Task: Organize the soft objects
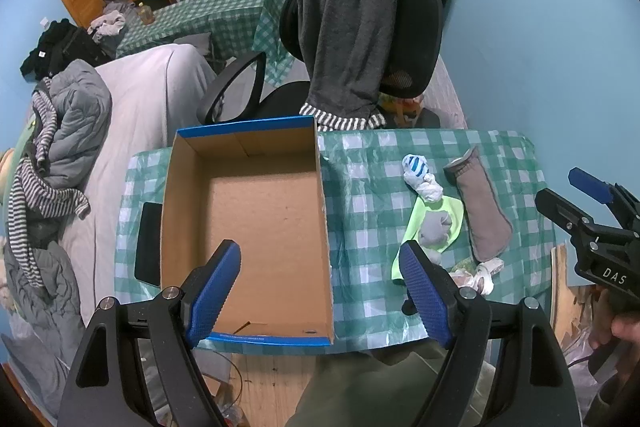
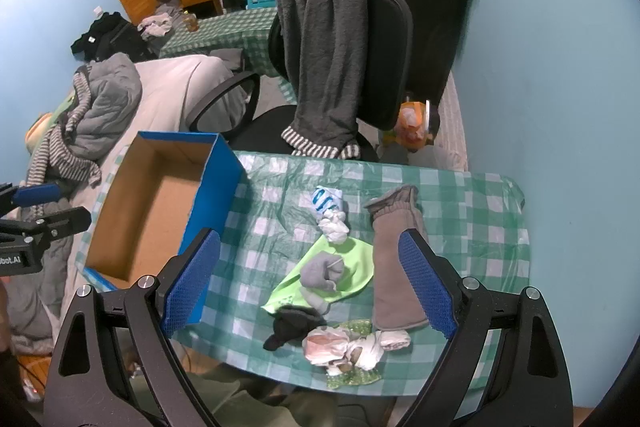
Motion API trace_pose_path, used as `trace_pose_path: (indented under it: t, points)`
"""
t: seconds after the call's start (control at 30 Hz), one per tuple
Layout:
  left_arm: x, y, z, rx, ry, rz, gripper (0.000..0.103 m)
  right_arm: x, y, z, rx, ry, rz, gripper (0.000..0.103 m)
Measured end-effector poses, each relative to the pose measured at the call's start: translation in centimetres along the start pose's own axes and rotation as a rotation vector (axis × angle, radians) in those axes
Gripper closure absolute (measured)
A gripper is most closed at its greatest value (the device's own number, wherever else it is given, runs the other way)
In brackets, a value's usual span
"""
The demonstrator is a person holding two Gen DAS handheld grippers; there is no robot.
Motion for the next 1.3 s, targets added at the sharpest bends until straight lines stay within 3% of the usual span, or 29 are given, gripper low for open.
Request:
trace_pose_path:
  t: [1.3]
  points:
    - [0.5,0.3,0.1,0.001,0.011,-0.012,0.02,1.0,0.4,-0.5,0.007,0.01,0.002,0.013]
Point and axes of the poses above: each gripper's, at about its wrist camera, not at the fingertips, and z roughly the way its jaws point, y to its left, x to its underside, the point moved 3 cm from there along z, roughly the way its jaws point, and after that the axes turned 3 degrees about x, right-handed, at the moved point
